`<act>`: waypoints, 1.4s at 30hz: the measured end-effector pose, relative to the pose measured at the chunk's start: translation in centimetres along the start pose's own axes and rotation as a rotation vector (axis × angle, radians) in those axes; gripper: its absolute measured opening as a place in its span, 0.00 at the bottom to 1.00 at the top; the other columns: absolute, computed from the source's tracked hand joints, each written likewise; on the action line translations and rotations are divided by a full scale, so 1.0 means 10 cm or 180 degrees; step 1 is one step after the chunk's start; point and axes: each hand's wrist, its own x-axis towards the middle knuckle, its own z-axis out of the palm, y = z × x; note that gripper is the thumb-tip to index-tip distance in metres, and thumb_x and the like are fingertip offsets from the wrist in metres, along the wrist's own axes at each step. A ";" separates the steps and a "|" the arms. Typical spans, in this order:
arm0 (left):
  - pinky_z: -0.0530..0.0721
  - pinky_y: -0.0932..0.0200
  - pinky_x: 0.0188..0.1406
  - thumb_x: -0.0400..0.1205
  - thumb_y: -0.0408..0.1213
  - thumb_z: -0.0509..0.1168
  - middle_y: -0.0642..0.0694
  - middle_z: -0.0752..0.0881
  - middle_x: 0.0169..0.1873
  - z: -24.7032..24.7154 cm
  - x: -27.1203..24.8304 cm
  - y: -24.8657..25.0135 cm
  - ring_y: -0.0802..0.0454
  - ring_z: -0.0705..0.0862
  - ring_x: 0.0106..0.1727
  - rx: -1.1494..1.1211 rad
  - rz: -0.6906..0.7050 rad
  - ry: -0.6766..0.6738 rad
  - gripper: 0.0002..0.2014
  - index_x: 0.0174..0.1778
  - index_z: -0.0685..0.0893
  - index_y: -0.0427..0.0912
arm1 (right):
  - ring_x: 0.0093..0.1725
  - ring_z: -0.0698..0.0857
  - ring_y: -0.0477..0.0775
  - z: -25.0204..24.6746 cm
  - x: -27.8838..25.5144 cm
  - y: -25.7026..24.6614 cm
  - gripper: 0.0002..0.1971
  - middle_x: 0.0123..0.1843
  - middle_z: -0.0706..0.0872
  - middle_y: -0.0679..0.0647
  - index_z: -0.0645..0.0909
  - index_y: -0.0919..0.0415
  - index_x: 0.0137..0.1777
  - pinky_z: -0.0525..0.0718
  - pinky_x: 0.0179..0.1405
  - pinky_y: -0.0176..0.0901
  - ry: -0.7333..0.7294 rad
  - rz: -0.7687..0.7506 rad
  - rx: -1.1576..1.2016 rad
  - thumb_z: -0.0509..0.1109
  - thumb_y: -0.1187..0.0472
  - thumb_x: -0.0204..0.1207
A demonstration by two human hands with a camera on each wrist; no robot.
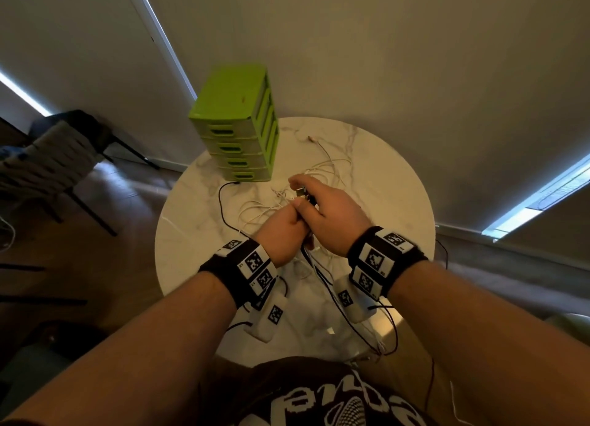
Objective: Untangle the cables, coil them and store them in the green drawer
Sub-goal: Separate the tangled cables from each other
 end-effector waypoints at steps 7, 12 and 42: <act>0.91 0.46 0.51 0.92 0.32 0.55 0.38 0.91 0.48 0.02 0.00 -0.13 0.47 0.92 0.47 -0.0237 -0.0079 0.0027 0.11 0.60 0.83 0.41 | 0.73 0.81 0.51 -0.04 0.03 0.10 0.23 0.74 0.84 0.49 0.66 0.41 0.85 0.78 0.73 0.50 -0.0287 0.0061 0.0046 0.55 0.46 0.90; 0.91 0.48 0.44 0.93 0.34 0.55 0.39 0.88 0.38 -0.04 0.13 -0.08 0.37 0.92 0.46 -0.2500 -0.0291 0.0908 0.10 0.50 0.79 0.37 | 0.69 0.85 0.46 0.16 -0.09 0.33 0.45 0.72 0.85 0.47 0.50 0.28 0.86 0.79 0.72 0.46 -0.0383 0.0720 0.1458 0.72 0.32 0.74; 0.53 0.61 0.19 0.87 0.46 0.63 0.55 0.61 0.22 -2.19 0.63 -1.41 0.57 0.55 0.21 -0.3974 -0.1494 0.1597 0.21 0.28 0.66 0.51 | 0.46 0.86 0.46 0.92 0.09 0.93 0.18 0.43 0.88 0.43 0.87 0.42 0.47 0.84 0.50 0.45 -0.1648 0.2128 -0.0939 0.68 0.30 0.73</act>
